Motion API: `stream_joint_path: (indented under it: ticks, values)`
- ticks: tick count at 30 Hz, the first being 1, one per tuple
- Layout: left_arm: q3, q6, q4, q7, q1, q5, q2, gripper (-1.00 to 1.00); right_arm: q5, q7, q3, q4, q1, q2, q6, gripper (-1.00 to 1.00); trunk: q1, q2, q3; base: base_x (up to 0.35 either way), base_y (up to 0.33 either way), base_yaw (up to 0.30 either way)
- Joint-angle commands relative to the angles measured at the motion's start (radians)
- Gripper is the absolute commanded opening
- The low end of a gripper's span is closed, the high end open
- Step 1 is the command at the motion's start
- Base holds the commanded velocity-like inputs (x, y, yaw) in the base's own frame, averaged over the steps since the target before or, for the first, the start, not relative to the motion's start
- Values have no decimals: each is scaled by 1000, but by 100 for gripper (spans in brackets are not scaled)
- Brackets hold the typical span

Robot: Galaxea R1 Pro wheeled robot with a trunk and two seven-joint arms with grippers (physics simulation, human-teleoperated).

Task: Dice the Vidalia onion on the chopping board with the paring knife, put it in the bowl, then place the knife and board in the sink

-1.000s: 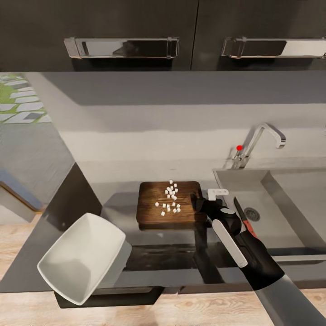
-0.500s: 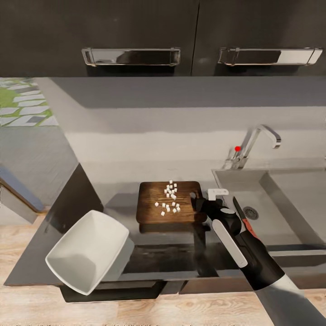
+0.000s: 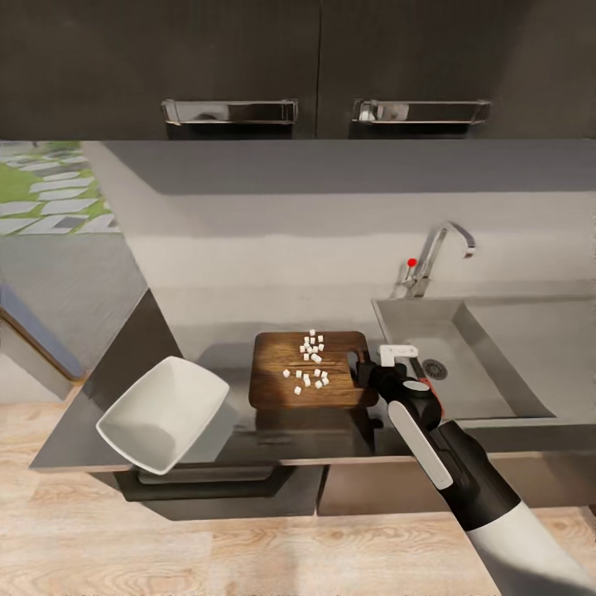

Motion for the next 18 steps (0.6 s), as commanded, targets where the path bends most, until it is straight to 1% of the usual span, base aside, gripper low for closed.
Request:
stream_joint_path:
  ticks: [1,18]
  values:
    - [1,-1,-1,-1,0,4,0,100,-10,-10,3,-2,-1,-1,2,-100,0,-2,0,-54,-12,0]
    - [1,-1,-1,-1,0,4,0,100,-10,-10,3,-2,-1,-2,2,-100,0,-2,27,-5,-1,0]
